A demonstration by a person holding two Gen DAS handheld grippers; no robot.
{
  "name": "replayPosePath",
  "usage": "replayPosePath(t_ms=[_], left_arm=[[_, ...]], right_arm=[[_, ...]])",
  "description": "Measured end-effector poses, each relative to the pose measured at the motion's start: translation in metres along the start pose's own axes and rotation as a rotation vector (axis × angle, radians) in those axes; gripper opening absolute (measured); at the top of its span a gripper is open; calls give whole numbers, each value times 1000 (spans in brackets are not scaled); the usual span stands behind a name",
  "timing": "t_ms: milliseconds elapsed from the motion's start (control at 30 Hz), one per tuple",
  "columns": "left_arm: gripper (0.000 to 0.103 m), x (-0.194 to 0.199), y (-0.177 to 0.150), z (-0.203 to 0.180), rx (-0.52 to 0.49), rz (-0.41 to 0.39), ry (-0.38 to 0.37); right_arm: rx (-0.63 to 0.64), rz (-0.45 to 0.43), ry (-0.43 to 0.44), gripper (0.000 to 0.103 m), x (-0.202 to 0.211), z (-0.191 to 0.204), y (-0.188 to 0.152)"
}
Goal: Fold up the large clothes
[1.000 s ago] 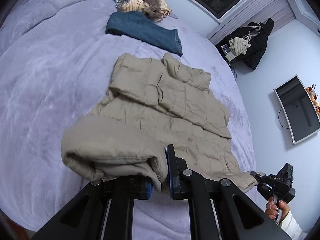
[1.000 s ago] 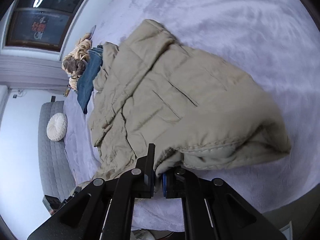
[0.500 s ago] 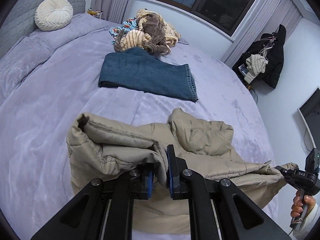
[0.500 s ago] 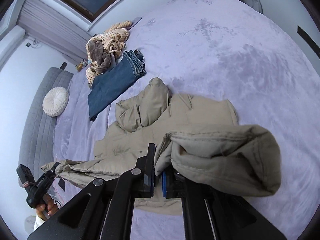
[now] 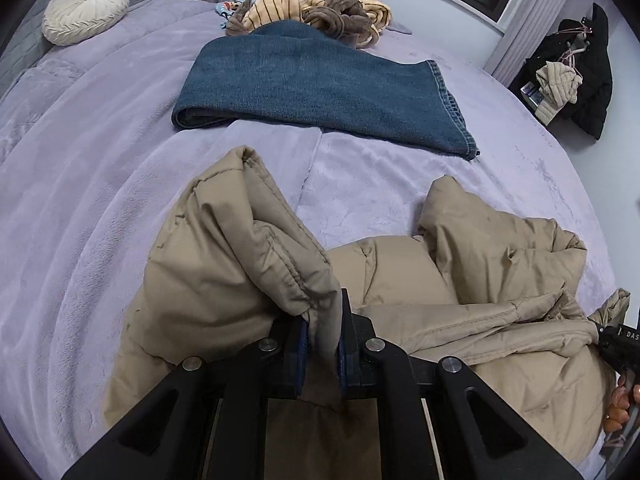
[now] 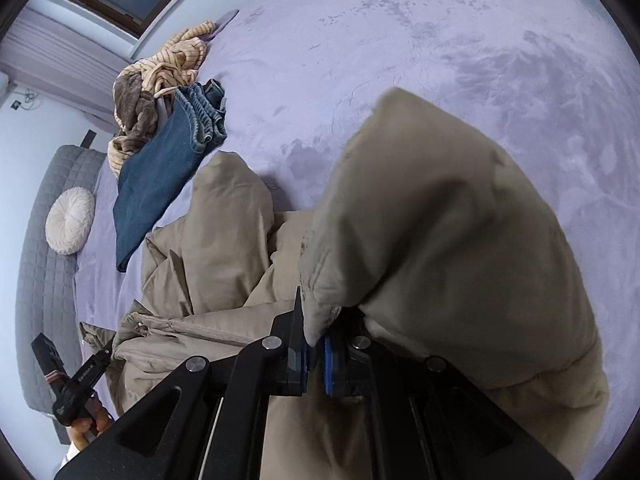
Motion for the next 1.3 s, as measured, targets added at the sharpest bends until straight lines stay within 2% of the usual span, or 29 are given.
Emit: replayPosePath(t_ms=[100,200,233,267,300,333,367,400,467,500,533,567,633,700,733,767,867,1000,1167,1233,1267,1300], left_arm=[[13,-4,0,-2,-16,-3,16],[16,12,3,-4,-39,-34,20],[31,21,3,-4,-50,-49,24],[69,31,4,-4,-60,-76,30],[87,43,4,-4,-64,-117,42],[99,56,4,-3,-64,-169,55],[99,65,5,-2,-68,-198,52],[99,69,7,-1,-78,-191,41],[99,69,10,1,-85,-166,34],[97,66,11,1,-90,-146,19],[82,59,11,0,-102,-119,7],[66,49,10,-2,-116,-89,18],[57,27,9,-2,-123,-52,44],[57,4,5,0,-117,-36,85],[57,-7,5,2,-111,-29,98],[57,-17,4,3,-103,-25,108],[57,-38,6,1,-98,-28,116],[57,-52,8,-3,-108,-31,116],[58,-46,11,-1,-84,-20,123],[58,-35,11,2,-79,-15,133],[59,-28,10,3,-81,-13,138],[64,-20,9,4,-81,-12,138]], right_arm=[[-9,-10,12,6,-4,-2,2],[1,0,11,9,3,3,5],[10,0,11,14,8,5,5],[24,-4,9,19,14,8,5],[37,-15,9,39,21,11,6],[49,-34,14,63,29,14,7],[60,-57,14,68,37,17,7],[82,-77,16,69,47,20,6],[126,-81,8,56,57,25,3],[151,-71,-8,29,58,27,1],[181,-49,-33,14,55,29,-1],[214,-27,-60,14,51,29,-4],[269,-9,-125,14,40,26,-6],[276,-14,-196,12,27,12,-1],[265,-20,-211,5,20,3,4],[248,-27,-218,4,13,-6,9],[190,-38,-208,0,-4,-25,17],[148,-46,-205,0,-22,-37,25],[107,-41,-210,0,-20,-37,30],[103,-46,-208,4,-9,-32,27],[103,-49,-208,4,-1,-28,26],[101,-53,-201,5,5,-26,25]])
Point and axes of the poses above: each gripper's, at about its wrist camera, not at the fingertips, and x roughly against the way its jaws point, z to its left, y to its top, the point moved 1 cm from there along -x, roughly the way its jaws point, and after that the axes turned 5 degrees about -z, right-handed, at the moved point
